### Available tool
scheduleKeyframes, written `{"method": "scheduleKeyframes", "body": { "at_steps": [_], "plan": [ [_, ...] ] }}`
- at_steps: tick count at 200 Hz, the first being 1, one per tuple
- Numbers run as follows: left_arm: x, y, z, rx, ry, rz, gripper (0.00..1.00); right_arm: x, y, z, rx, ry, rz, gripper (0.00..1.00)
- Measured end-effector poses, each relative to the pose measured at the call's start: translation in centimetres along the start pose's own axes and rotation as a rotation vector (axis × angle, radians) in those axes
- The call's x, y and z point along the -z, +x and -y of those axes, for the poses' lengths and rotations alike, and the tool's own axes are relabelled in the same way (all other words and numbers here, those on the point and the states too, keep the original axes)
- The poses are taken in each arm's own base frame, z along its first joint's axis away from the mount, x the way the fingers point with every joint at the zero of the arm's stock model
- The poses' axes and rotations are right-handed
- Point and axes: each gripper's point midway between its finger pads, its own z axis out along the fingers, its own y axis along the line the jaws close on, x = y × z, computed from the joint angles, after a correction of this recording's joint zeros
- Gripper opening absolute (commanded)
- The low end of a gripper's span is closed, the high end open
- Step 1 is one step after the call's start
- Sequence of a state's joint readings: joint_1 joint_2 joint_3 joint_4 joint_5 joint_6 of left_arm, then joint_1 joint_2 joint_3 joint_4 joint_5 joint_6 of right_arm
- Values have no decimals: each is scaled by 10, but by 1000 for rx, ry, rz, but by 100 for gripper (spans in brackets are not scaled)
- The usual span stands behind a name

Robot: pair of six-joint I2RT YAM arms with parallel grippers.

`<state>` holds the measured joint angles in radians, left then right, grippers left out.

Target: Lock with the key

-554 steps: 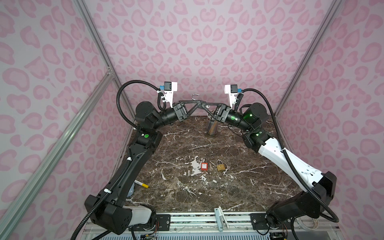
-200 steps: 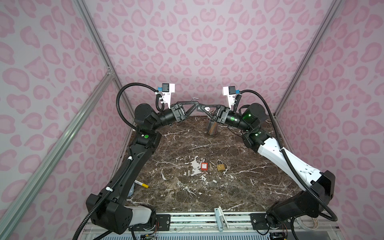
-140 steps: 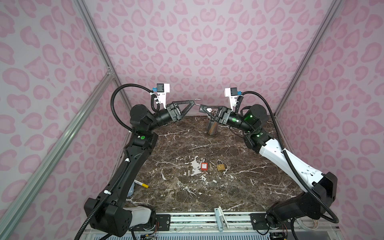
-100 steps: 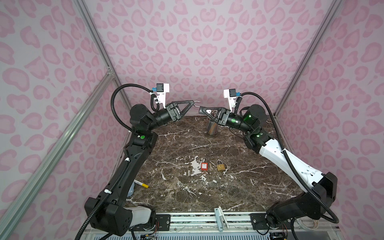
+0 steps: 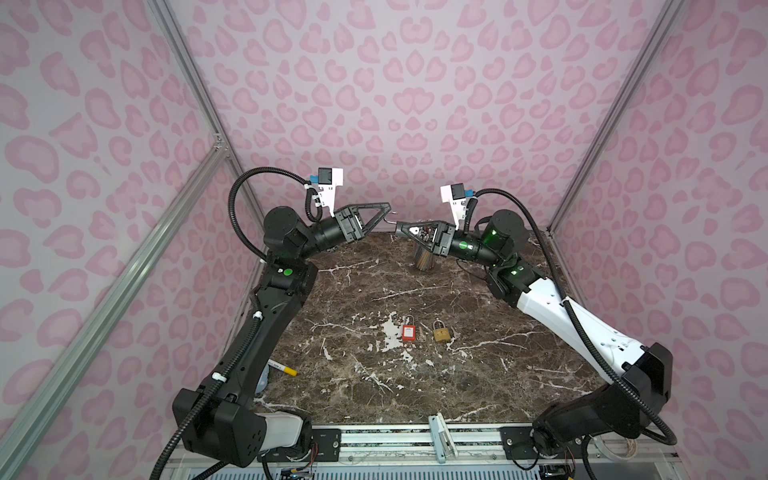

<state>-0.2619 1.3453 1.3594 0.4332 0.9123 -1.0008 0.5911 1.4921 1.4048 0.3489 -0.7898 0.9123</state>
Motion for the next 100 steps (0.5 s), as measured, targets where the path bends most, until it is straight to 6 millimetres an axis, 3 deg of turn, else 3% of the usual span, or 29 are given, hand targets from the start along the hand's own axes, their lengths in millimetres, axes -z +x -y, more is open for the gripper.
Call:
{"method": "scheduleKeyframes", "body": {
  "at_steps": [81,100],
  "plan": [
    [-1,5,-7,21,-11,-18,52,-3,-6,-8,6,-26,-2,11],
    [-1,6,-7,23,-13,-19,45,-2,-7,-7,6,-26,-2,11]
  ]
}}
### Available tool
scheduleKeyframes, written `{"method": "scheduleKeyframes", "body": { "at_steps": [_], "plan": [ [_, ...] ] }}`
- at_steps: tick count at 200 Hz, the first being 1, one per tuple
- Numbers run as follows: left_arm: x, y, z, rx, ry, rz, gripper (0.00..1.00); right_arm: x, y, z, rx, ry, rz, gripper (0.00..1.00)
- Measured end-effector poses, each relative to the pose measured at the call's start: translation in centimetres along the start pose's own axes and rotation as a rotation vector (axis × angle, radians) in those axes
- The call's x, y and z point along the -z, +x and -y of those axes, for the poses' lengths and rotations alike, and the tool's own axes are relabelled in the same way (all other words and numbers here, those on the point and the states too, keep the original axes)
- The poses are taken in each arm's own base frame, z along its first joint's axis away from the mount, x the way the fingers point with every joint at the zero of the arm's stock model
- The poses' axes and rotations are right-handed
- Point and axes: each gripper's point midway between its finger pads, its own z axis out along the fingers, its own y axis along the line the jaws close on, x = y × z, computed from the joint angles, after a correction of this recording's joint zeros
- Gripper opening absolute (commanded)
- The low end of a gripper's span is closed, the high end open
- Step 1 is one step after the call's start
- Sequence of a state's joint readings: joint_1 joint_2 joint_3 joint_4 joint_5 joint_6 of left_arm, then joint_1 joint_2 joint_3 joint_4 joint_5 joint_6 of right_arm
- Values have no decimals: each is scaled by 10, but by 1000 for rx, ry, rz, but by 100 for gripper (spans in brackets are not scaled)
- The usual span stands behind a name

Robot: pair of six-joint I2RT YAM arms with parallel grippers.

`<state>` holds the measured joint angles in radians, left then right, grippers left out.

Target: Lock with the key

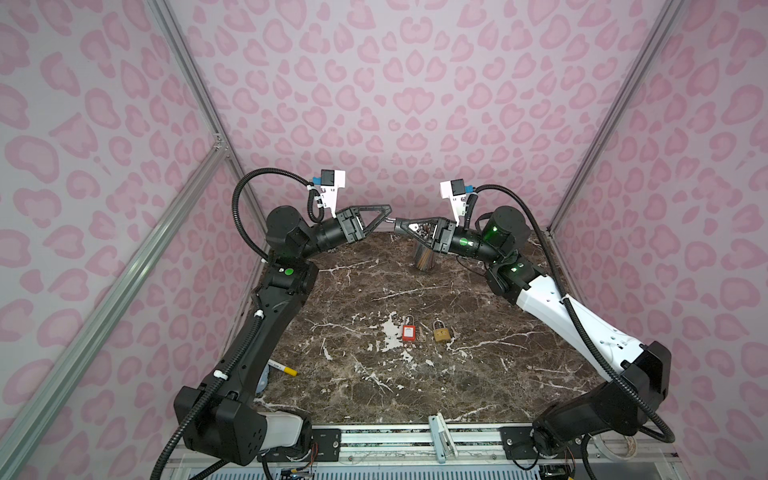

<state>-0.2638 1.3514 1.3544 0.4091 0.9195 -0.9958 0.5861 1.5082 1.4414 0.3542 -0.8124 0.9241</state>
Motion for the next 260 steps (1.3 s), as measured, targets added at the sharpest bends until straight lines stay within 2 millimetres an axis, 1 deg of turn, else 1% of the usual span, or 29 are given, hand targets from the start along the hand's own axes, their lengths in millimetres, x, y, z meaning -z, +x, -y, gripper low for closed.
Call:
{"method": "scheduleKeyframes", "body": {
  "at_steps": [13,22,25,34,67,96,113,142,170,204,260],
  "plan": [
    [0,0,-1,1,-2,-2,38,1,-2,1,1,1,4,11],
    [0,1,-1,4,-5,-3,37,2,-4,1,-3,0,11,11],
    [0,1,-2,5,-5,-4,33,2,-5,1,-1,-1,14,11],
    [0,1,-2,4,-6,-4,31,3,-7,0,-1,-5,20,11],
    [1,10,-12,30,-23,-19,30,4,-11,-3,7,-15,31,11],
    [1,10,-13,30,-23,-20,30,5,-11,-3,0,-16,31,11],
    [1,11,-13,31,-23,-20,26,6,-12,-2,1,-15,32,11],
    [1,11,-13,32,-23,-20,24,7,-14,-2,3,-12,36,11],
    [1,11,-13,34,-21,-23,17,9,-15,-3,7,-14,40,11],
    [1,13,-12,36,-17,-31,10,9,-13,0,3,-9,38,11],
    [0,14,-10,37,-7,-40,6,11,-12,-2,23,-18,49,10]
  ]
}}
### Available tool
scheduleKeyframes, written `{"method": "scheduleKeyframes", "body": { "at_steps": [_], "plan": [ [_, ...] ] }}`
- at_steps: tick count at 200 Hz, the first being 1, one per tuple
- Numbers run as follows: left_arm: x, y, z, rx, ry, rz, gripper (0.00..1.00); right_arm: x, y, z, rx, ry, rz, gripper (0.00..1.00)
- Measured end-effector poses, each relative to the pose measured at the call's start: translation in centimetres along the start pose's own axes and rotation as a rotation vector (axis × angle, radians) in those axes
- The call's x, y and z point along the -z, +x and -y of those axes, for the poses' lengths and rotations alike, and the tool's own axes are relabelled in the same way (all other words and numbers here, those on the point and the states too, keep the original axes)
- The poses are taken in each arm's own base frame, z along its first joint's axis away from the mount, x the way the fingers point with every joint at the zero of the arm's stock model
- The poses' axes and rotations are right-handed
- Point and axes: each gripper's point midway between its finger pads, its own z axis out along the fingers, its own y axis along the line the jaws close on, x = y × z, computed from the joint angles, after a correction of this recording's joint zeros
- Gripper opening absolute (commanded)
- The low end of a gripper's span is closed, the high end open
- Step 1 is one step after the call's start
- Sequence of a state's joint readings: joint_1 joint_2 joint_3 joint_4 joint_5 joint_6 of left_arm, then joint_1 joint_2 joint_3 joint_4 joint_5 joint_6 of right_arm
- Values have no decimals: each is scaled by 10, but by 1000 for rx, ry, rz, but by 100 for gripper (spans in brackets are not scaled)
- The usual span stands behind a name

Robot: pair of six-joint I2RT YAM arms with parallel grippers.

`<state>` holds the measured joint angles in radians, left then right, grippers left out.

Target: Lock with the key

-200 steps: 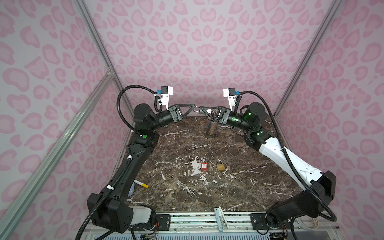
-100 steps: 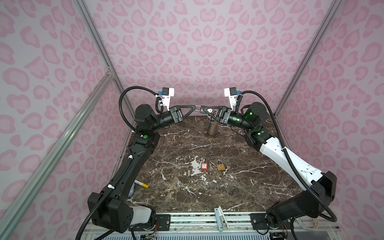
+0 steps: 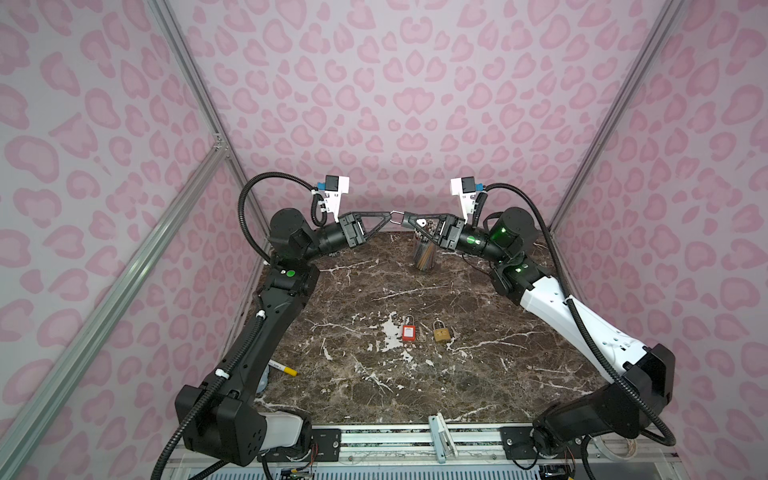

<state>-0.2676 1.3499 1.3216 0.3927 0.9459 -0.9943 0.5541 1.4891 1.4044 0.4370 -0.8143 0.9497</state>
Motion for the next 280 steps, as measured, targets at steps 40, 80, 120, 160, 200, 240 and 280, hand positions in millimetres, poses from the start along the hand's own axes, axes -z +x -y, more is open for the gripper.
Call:
{"method": "scheduleKeyframes", "body": {
  "at_steps": [40,80,120,160,200,240,280],
  "plan": [
    [-1,-1,1,-3,3,6,4,-3,-2,1,-24,-10,1,9],
    [-3,-4,2,-12,5,18,4,-5,-3,0,-35,-24,1,8],
    [-7,-4,2,-9,5,26,3,-9,-4,2,-35,-36,-1,6],
    [-7,-8,2,-15,-3,51,4,-13,-10,4,-79,-101,-4,2],
    [-8,-10,6,-31,5,61,4,-12,-13,0,-82,-121,-13,2],
    [-8,-9,11,-45,21,52,4,-11,-15,-7,-51,-107,-32,0],
    [-16,-12,5,-46,18,81,3,-24,-11,-7,-37,-93,-33,0]
  ]
}}
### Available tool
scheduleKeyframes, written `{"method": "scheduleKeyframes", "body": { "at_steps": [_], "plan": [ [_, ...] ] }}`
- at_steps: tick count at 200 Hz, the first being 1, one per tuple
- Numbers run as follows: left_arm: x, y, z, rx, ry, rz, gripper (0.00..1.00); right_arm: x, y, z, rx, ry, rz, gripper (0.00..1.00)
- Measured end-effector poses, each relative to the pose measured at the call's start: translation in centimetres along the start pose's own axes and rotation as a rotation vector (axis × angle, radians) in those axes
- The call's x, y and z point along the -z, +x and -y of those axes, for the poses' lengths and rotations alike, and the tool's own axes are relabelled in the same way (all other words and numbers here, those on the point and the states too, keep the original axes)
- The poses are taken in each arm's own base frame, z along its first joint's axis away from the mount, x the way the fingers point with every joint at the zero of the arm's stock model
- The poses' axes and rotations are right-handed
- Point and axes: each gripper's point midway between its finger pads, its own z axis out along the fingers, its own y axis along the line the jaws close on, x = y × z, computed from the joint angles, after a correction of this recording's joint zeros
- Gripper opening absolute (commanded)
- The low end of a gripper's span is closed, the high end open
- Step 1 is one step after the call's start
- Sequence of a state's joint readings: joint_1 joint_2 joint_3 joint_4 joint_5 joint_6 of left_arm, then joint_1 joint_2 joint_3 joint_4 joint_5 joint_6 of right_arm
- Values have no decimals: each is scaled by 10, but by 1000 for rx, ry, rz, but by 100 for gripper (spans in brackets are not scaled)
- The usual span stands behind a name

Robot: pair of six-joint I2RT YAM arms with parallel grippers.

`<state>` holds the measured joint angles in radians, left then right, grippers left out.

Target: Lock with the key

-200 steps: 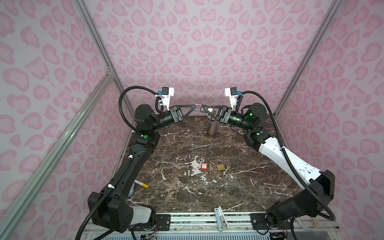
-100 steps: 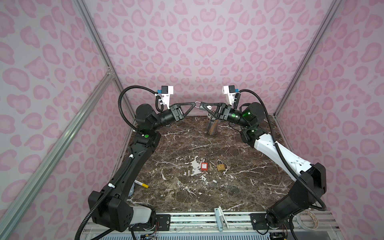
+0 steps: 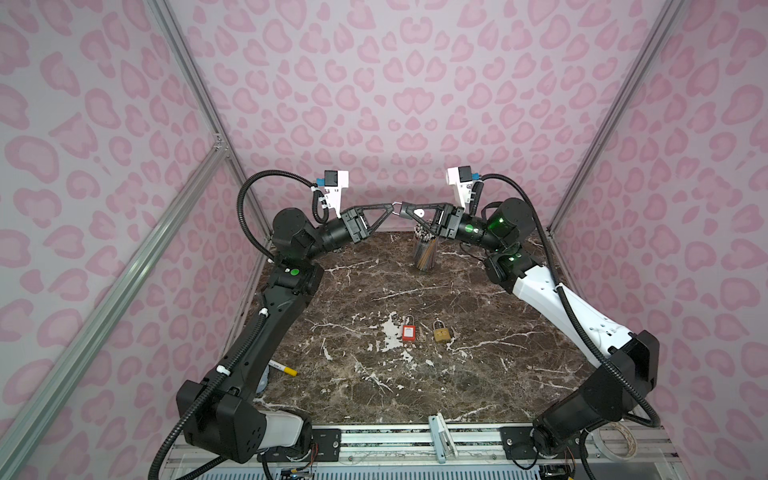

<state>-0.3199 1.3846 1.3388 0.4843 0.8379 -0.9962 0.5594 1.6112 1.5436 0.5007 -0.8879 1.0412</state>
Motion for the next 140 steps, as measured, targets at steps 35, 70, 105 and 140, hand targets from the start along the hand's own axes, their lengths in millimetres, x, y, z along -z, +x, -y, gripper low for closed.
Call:
{"method": "scheduleKeyframes", "body": {
  "at_steps": [35,70,105,140],
  "plan": [
    [5,-2,-1,-2,-20,12,4,4,17,11,-35,6,-76,0],
    [17,11,5,18,9,-85,16,26,4,4,2,25,-59,0],
    [19,13,3,35,11,-103,25,33,5,16,1,66,-44,0],
    [19,15,3,39,16,-115,31,33,9,18,2,70,-55,0]
  ]
}}
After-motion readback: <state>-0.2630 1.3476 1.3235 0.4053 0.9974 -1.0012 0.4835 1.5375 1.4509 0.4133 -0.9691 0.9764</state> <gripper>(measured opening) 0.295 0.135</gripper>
